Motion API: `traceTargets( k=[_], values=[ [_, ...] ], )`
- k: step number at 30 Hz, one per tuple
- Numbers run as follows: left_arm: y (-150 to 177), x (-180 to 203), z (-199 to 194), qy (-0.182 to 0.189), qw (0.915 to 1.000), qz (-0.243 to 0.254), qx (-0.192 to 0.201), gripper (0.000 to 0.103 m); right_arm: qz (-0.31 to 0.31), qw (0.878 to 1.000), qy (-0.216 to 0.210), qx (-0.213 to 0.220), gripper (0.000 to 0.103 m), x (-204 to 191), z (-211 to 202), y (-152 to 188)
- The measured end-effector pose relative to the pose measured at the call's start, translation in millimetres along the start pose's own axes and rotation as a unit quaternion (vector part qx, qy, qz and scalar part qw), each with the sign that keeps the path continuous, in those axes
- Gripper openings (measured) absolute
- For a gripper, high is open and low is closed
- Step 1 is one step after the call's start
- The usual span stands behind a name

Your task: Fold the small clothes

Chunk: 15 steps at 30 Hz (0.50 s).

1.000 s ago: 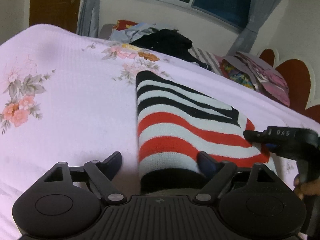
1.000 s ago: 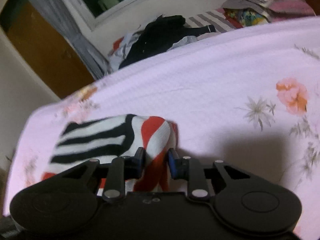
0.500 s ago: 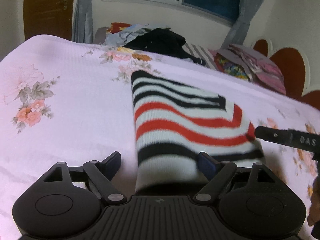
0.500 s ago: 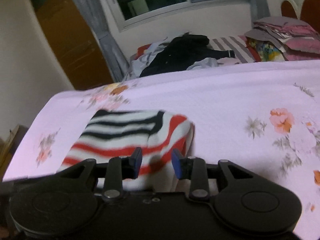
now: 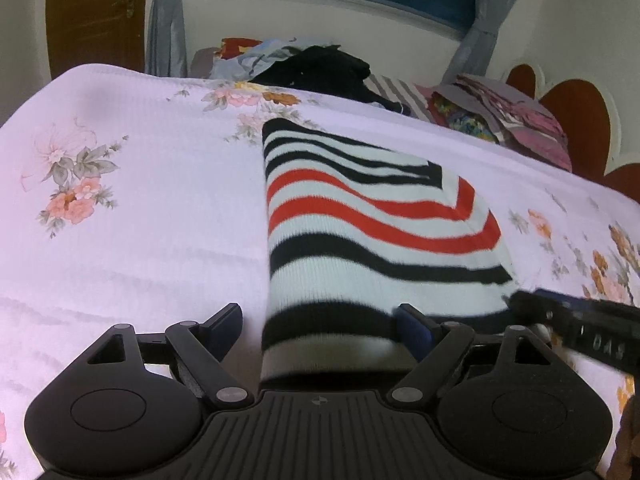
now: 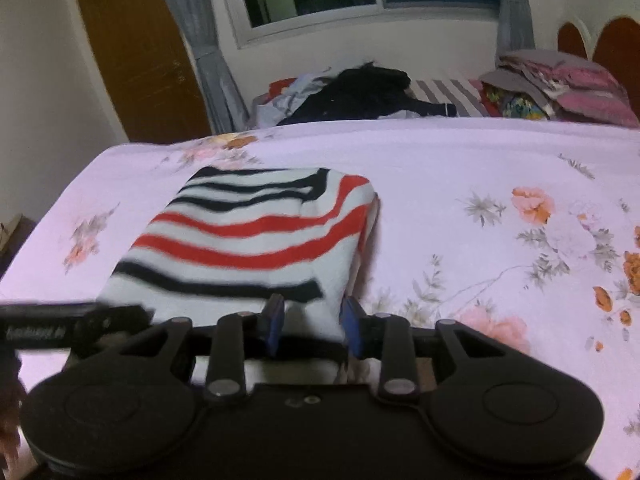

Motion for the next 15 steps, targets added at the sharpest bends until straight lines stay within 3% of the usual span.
traceTargets(
  k=[4,9,13,15],
  values=[
    [11.8,-2.5,2.5,-0.001,0.9999,-0.003,-0.011,0.083,0.015,0.999,0.016,-0.034,0.036,3.2,7.9,17.8],
    [16.0,-0.5,1.1,0.002,0.9999,0.004,-0.016,0.083,0.016,0.999,0.037,-0.032,0.035,-6.9,0.0,22.8],
    [16.3,-1.7,1.0,-0.009,0.9995,-0.010,-0.028,0.100,0.038,0.997,0.047,-0.047,0.037,-4.0,5.7,32.2],
    [17.5,-2.0,1.7,-0.009,0.9994,-0.009,-0.034,0.102,0.036,0.997,0.053,-0.047,0.041,-6.7,4.3,33.2]
  ],
)
Point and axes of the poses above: each gripper's, at about its wrist camera, not at the fingertips, and z roughly the way its jaws point, x to its right, y to its underside, the point moved 2 cm from there along z, roughly the way its jaws point, and after that the axes turned 9 degrees about -z, right-handed, at the moved point
